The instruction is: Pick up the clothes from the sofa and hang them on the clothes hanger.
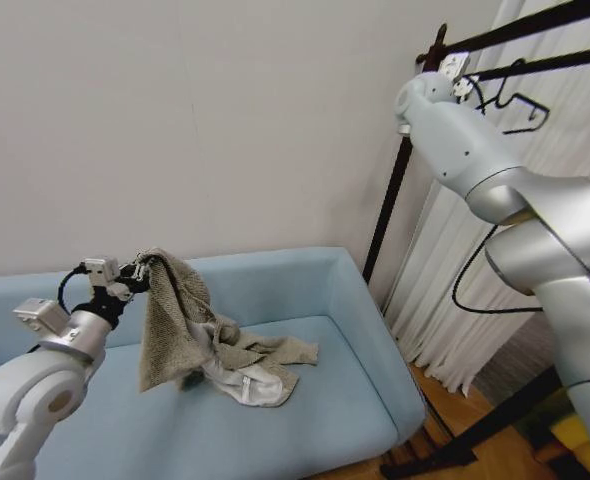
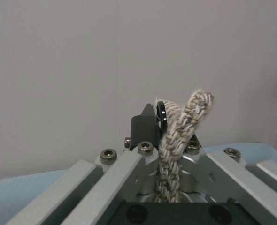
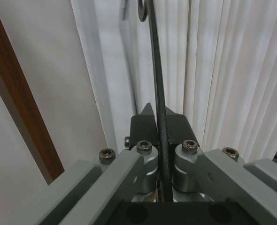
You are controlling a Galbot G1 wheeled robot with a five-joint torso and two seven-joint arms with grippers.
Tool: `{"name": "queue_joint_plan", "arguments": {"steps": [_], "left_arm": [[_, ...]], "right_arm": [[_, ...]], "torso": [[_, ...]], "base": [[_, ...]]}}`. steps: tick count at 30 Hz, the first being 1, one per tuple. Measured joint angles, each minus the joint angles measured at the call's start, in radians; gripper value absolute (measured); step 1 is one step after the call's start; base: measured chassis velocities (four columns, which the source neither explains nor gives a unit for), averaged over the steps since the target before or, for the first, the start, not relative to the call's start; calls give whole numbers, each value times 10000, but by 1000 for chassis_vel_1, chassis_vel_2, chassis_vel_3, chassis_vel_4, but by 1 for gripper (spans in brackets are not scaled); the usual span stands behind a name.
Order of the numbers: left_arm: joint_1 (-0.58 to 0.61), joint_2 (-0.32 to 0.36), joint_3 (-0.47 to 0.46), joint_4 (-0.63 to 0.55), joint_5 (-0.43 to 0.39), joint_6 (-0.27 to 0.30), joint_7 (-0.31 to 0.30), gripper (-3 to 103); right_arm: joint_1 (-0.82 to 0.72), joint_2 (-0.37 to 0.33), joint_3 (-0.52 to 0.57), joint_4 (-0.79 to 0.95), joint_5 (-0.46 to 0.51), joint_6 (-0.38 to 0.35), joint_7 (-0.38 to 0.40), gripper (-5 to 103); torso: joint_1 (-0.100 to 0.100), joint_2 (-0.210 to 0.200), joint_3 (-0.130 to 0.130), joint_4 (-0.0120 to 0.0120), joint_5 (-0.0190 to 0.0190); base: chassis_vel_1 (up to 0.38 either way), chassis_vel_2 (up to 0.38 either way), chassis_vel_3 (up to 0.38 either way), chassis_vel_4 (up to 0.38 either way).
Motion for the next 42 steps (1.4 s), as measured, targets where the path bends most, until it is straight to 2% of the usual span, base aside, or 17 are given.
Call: {"name": "queue_joint_plan", "arguments": {"steps": [9,19,25,29,30,32,35,36,39,40,42], "left_arm": [[5,-34,-22,-52,1,0,-6,2],[34,-186,15,-37,86,-1,4,2],[122,-205,-80,13,90,-11,28,2],[181,-98,-194,173,90,-41,173,2],[181,-98,-194,173,90,-41,173,2],[184,-22,-214,235,91,-42,180,2],[219,113,-212,315,91,14,175,2],[219,113,-212,315,91,14,175,2],[278,369,-200,434,-28,111,54,2],[278,369,-200,434,-28,111,54,2],[287,654,-197,526,-448,116,-125,2]], "right_arm": [[7,-90,-163,441,142,132,359,2],[-586,-409,-467,2321,697,298,1320,2],[-1402,-1131,-708,4212,1028,443,1761,2],[-2158,-2475,-970,7291,1656,445,1555,2],[-2158,-2475,-970,7291,1656,445,1555,2],[-2605,-3445,-943,9154,2138,393,996,2],[-3568,-4936,-507,11769,2593,243,-525,2],[-3568,-4936,-507,11769,2593,243,-525,2],[-5002,-6113,459,13637,2509,6,-2613,2],[-5002,-6113,459,13637,2509,6,-2613,2],[-6013,-6842,1050,14607,2077,-104,-4433,2]], "torso": [[0,0,0,1,0],[1,0,0,5,-2],[0,0,0,1,1],[2,0,0,5,-1],[2,0,0,5,-1],[0,0,0,3,-2],[-1,1,-2,-4,2],[-1,1,-2,-4,2],[-1,0,-2,0,3],[-1,0,-2,0,3],[-1,1,-2,1,-1]], "base": [[0,0,0,0],[0,0,0,0],[0,0,0,0],[0,0,0,0],[0,0,0,0],[0,0,0,0],[0,0,0,0],[0,0,0,0],[0,0,0,0],[0,0,0,0],[0,0,0,0]]}}
